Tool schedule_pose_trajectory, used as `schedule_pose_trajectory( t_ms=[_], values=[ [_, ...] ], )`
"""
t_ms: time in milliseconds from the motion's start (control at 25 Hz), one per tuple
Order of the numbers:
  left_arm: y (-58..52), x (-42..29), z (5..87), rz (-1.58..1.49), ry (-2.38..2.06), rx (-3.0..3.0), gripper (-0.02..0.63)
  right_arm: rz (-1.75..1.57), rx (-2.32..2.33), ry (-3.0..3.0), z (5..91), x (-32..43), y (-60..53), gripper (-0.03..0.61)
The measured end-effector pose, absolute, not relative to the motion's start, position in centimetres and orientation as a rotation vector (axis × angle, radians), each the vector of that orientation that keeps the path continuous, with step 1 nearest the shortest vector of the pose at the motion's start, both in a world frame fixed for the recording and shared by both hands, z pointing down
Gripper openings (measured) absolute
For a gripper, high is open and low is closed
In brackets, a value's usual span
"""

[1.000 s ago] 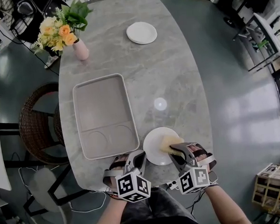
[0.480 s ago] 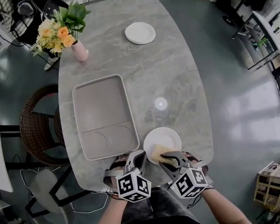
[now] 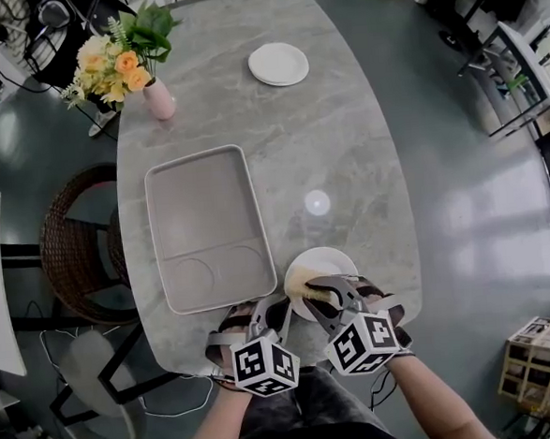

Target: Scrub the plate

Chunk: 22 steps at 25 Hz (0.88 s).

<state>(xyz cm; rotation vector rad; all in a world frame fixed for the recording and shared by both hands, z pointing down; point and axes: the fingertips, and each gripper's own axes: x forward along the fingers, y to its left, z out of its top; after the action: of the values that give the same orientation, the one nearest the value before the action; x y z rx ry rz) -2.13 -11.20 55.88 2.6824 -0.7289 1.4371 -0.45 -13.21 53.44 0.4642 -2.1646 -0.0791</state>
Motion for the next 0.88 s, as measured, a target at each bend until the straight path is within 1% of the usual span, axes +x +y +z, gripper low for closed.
schedule_pose_trajectory(
  t_ms=[600, 880],
  values=[
    [-11.0, -1.7, 55.9, 1.429, -0.695, 2.699, 0.012, -0.375, 0.523, -1.989, 53.4, 1.7, -17.0, 0.080],
    [-11.0, -1.6, 55.9, 1.423, -0.691, 2.696, 0.012, -0.359, 0.580, -1.918, 53.6, 4.4, -16.9, 0.080]
  ],
)
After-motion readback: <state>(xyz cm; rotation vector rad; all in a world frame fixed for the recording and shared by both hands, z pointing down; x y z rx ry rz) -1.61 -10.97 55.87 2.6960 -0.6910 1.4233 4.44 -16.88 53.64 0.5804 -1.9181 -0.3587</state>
